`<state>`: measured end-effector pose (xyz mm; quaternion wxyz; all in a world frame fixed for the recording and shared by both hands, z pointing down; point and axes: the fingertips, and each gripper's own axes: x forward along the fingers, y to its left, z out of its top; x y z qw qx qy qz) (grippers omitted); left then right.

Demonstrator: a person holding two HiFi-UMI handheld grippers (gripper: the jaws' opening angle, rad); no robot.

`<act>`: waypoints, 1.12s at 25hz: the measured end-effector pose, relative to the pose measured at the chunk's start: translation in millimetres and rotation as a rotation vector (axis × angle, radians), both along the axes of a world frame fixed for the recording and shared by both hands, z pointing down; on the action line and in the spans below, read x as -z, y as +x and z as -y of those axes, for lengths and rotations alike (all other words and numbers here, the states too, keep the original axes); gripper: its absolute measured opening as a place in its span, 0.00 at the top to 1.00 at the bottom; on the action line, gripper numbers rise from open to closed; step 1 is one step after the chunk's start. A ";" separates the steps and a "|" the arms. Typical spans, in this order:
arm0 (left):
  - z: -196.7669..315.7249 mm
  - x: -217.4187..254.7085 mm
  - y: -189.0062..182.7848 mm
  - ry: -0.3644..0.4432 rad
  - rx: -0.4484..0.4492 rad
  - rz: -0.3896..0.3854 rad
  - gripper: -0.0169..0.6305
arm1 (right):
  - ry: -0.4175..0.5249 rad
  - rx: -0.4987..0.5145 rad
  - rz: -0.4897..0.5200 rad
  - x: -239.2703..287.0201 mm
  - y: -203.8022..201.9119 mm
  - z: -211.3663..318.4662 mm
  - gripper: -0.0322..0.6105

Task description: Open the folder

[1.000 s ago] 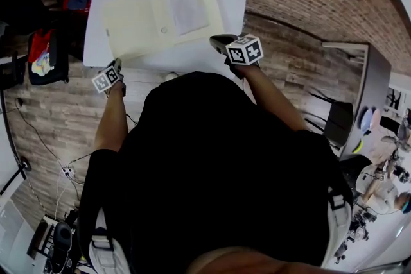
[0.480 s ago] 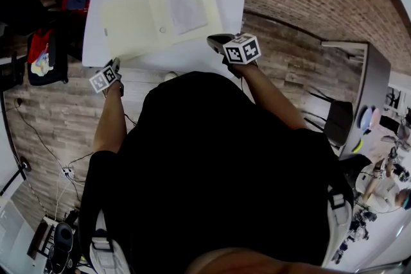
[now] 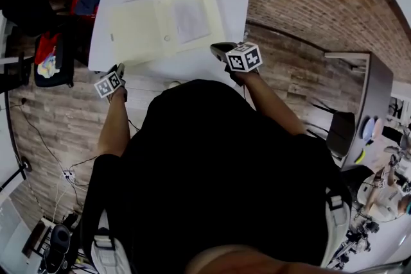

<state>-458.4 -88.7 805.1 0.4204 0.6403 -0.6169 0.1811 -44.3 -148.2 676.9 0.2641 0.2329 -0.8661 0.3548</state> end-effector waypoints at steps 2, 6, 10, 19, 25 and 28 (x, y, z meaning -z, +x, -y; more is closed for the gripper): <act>1.4 5.3 1.3 0.015 -0.001 0.005 0.76 | 0.000 0.004 0.006 0.5 1.5 0.4 0.91; 7.2 20.3 1.3 0.058 -0.006 0.021 0.76 | 0.010 0.003 0.015 4.1 1.9 3.6 0.91; 16.0 38.3 1.2 0.105 -0.008 0.040 0.77 | 0.021 0.008 0.009 5.9 4.9 6.3 0.91; 50.5 94.1 3.9 0.227 -0.014 0.137 0.78 | 0.041 0.019 0.022 16.3 5.6 14.3 0.91; 72.8 133.1 17.8 0.310 -0.043 0.173 0.82 | 0.080 0.026 0.050 28.8 6.3 19.5 0.91; 81.5 149.3 26.7 0.337 -0.073 0.189 0.85 | 0.100 0.026 0.052 33.8 7.2 21.5 0.91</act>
